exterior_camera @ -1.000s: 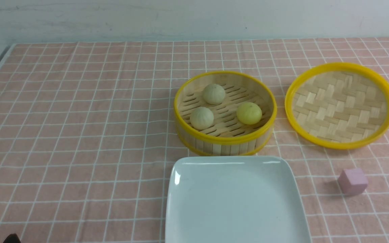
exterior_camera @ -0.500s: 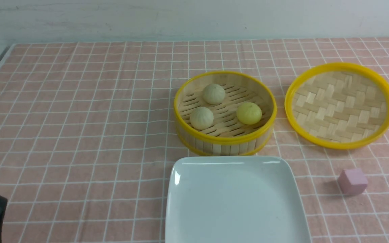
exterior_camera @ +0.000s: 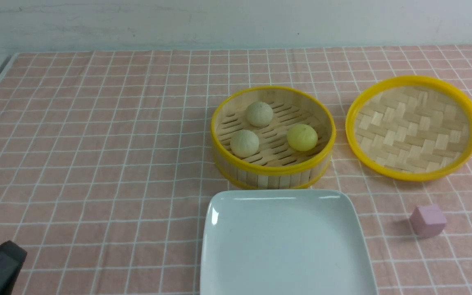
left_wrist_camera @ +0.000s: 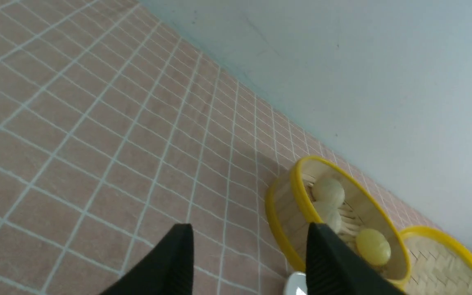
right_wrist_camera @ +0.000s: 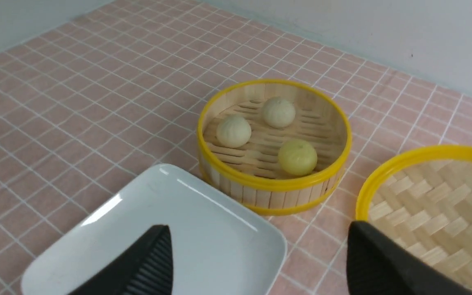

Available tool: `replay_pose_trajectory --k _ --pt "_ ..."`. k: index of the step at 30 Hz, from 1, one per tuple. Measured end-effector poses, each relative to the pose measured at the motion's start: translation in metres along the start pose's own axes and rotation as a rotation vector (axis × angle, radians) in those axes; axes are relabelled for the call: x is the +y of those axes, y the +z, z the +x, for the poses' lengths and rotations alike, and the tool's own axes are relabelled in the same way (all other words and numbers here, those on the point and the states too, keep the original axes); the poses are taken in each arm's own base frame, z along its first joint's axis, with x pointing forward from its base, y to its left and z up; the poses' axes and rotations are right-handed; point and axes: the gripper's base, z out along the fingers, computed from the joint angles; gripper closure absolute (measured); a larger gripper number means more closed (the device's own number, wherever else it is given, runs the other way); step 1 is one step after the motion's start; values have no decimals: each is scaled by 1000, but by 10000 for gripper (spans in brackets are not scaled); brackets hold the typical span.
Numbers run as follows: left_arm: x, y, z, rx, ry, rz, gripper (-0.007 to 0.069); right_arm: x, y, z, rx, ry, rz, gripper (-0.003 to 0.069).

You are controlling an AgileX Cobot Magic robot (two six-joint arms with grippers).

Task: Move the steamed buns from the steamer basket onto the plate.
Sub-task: Use the right arm to grab the steamed stuffed bun that is closest to it

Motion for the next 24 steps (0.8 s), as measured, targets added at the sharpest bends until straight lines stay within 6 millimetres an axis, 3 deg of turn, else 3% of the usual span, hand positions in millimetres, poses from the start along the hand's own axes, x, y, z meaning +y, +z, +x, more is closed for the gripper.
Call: replay_pose_trajectory --k 5,10,17,24 --pt "-30 -19 -22 36 131 85 263 -23 24 -27 57 -81 -40 111" --pt "-51 -19 -38 125 300 144 245 -42 49 -33 109 -116 -75 111" --pt "-67 12 -58 250 456 179 175 -59 78 -36 151 -79 -129 111" --pt "-76 56 -84 305 515 157 160 -79 102 -63 145 -68 -199 111"
